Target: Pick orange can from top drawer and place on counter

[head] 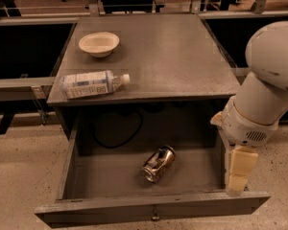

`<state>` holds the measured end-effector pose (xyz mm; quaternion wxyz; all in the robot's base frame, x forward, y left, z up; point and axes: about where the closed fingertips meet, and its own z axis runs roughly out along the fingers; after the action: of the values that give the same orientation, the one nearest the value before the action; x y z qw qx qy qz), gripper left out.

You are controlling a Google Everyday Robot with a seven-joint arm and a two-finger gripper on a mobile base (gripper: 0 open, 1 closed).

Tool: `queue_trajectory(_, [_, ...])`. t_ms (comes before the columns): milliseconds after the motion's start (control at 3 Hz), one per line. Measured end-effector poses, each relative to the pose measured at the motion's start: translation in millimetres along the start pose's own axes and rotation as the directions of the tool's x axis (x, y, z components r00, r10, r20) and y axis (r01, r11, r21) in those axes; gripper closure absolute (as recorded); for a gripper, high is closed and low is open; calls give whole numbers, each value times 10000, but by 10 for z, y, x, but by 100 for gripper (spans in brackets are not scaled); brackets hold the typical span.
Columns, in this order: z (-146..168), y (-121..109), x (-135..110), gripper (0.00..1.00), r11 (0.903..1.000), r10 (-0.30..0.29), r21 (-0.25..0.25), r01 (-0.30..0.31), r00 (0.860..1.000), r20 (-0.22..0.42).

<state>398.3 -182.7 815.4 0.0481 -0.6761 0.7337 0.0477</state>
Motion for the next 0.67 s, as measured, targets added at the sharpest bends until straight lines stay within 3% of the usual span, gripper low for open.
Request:
queue_trajectory(333, [44,-38,-74,0,9974,-707,-171,706,9975,-64])
queue_trajectory(667, [284,-138,-207,0,9716,-2366,-62,2365,9711,-315])
